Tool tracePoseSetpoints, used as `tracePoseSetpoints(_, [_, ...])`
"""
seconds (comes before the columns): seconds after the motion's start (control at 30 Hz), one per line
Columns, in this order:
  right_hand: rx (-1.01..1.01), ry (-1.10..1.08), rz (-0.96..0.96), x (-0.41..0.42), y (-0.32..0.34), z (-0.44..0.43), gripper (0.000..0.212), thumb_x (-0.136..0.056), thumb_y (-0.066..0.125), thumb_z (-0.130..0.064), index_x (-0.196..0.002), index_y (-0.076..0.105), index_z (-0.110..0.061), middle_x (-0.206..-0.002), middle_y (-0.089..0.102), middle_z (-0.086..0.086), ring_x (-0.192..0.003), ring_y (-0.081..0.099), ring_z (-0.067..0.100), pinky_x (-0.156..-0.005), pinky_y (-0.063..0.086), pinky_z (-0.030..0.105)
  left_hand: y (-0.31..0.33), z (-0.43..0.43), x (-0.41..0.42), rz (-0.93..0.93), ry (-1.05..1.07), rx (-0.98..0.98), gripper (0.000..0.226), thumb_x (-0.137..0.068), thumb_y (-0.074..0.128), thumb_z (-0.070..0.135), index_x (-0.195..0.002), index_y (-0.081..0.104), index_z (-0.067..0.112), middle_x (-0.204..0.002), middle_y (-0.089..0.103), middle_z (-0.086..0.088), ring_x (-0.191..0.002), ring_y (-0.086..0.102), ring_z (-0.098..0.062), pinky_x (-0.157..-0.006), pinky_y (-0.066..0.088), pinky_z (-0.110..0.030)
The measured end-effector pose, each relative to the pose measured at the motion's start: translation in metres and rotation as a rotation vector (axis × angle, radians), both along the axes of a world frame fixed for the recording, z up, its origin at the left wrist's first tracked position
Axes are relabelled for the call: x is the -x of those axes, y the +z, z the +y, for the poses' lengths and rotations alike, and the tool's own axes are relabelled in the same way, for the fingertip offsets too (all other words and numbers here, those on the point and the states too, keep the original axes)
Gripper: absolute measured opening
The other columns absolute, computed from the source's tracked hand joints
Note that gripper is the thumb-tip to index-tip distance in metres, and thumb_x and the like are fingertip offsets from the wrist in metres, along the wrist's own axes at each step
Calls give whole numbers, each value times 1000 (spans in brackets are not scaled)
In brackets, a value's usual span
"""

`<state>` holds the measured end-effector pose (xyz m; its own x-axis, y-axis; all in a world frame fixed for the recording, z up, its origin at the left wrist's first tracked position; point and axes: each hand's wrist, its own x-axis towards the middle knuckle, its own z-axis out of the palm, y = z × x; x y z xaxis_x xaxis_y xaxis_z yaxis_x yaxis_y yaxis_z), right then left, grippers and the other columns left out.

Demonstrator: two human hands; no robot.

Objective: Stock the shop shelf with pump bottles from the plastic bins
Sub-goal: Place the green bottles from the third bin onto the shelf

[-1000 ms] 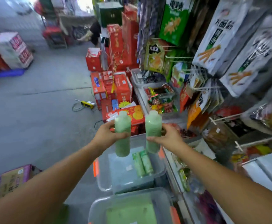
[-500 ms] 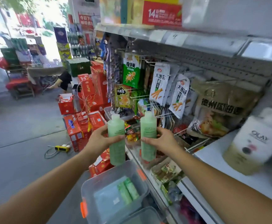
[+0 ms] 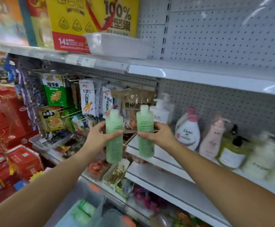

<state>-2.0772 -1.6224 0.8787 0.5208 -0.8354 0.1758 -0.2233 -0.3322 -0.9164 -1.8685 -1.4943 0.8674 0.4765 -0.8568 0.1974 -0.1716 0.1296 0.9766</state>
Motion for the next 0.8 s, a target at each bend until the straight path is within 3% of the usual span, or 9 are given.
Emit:
tracePoseSetpoints(0.1, [15, -79, -21, 61, 11, -2, 37, -66, 91, -32, -98, 73, -26, -101, 76, -7, -93, 71, 7, -87, 59, 34, 8, -26, 50, 39, -95, 18, 44, -68, 90, 27, -107, 71, 25, -100, 77, 3, -93, 74, -18, -83, 59, -42])
tracePoseSetpoints(0.23, [29, -183, -42, 146, 24, 1, 37, -68, 90, -31, -100, 73, -26, -97, 76, -11, -87, 71, 1, -75, 57, 22, 22, -50, 133, 7, -225, 60, 37, -72, 86, 22, -105, 70, 25, -96, 76, 14, -86, 71, -2, -71, 55, -19])
tracePoseSetpoints(0.3, [31, -241, -68, 189, 27, 5, 34, -68, 91, -29, -96, 72, -27, -97, 76, -10, -89, 72, 4, -78, 58, 25, 26, -57, 175, -4, -291, 67, 35, -73, 85, 20, -103, 70, 25, -93, 76, 16, -83, 71, 0, -64, 53, -13])
tracePoseSetpoints(0.47, [31, -326, -72, 295, 33, 19, 35, -67, 91, -32, -97, 73, -27, -93, 76, -14, -86, 71, 0, -79, 59, 24, 29, -68, 276, 12, -394, 84, 45, -70, 86, 21, -111, 68, 20, -99, 77, 4, -89, 73, -9, -67, 56, -18])
tracePoseSetpoints(0.57, [44, -378, -73, 360, 35, 31, 35, -67, 91, -33, -97, 72, -30, -91, 74, -18, -82, 69, -7, -73, 57, 17, 29, -70, 339, 26, -456, 104, 47, -72, 86, 17, -114, 64, 22, -100, 76, 5, -89, 73, -7, -67, 56, -18])
tracePoseSetpoints(0.67, [52, -434, -72, 417, 35, 42, 44, -66, 91, -38, -105, 73, -26, -99, 75, -14, -89, 71, -1, -77, 58, 21, 29, -73, 395, 45, -508, 120, 53, -70, 87, 24, -117, 63, 24, -104, 76, 5, -94, 72, -10, -73, 58, -24])
tracePoseSetpoints(0.8, [50, -497, -67, 485, 35, 58, 41, -67, 91, -35, -103, 73, -25, -95, 75, -15, -84, 70, -3, -71, 55, 17, 30, -74, 461, 76, -574, 147, 61, -67, 86, 31, -121, 60, 23, -109, 74, 2, -99, 71, -15, -76, 57, -27])
